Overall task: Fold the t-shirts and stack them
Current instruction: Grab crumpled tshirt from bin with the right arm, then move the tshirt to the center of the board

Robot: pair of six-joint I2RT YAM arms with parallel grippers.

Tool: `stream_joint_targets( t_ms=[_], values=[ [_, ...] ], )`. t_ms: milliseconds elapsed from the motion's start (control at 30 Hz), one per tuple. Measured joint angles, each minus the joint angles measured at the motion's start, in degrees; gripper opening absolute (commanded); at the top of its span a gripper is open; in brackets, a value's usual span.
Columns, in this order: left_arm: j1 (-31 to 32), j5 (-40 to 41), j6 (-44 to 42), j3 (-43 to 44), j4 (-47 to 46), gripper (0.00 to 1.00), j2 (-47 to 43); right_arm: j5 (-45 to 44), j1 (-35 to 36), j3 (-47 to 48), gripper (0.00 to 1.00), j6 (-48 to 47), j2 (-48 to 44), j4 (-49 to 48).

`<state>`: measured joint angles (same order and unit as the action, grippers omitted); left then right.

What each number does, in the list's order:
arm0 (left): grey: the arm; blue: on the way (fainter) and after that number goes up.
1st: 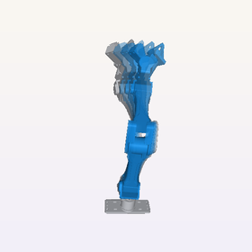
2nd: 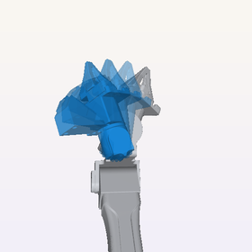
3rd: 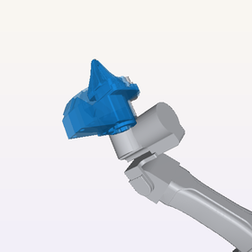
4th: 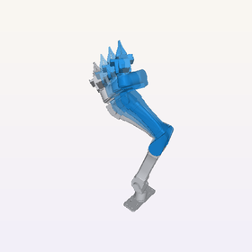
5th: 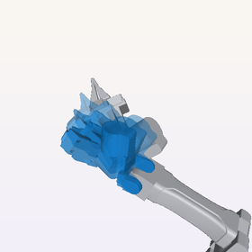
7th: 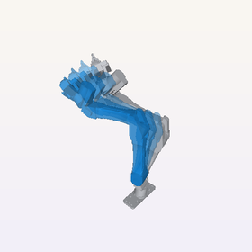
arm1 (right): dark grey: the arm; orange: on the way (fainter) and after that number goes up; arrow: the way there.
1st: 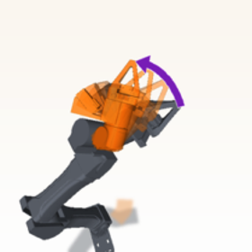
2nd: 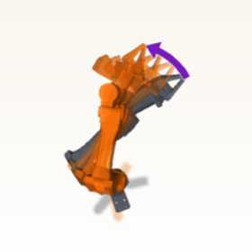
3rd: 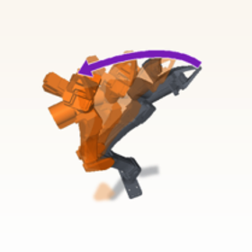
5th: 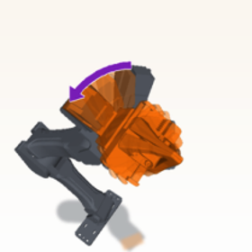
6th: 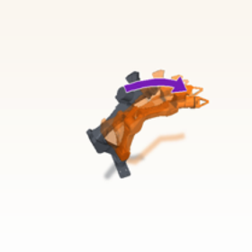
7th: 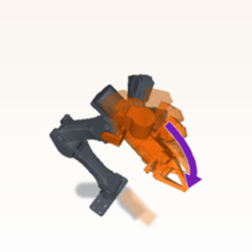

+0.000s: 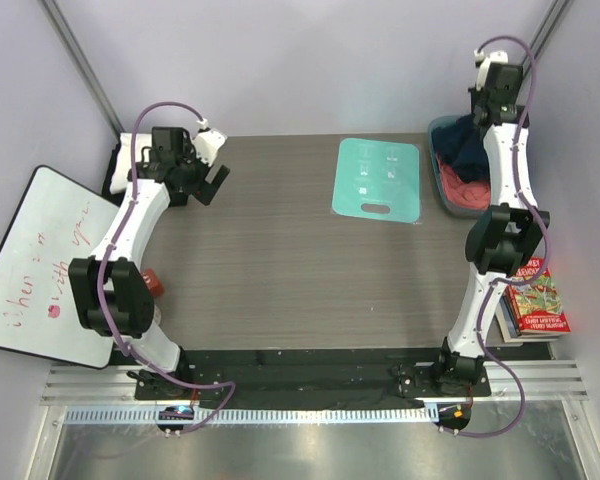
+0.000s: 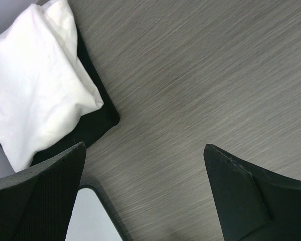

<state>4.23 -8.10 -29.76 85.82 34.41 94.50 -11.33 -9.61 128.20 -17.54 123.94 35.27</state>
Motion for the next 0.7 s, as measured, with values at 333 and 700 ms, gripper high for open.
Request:
stream_joint_targets(
  t_ms=[333,700],
  values=[
    [1.7,-0.1,0.8,-2.1,-2.3,1.00,-1.4,7.1,10.0,0.1,0.01,-8.4,-17.2,-7.7],
    [2.4,0.0,0.9,-4.1,-6.1,1.00,-1.5,25.7,16.2,-12.2,0.76,-12.3,-38.7,-10.8]
  ],
)
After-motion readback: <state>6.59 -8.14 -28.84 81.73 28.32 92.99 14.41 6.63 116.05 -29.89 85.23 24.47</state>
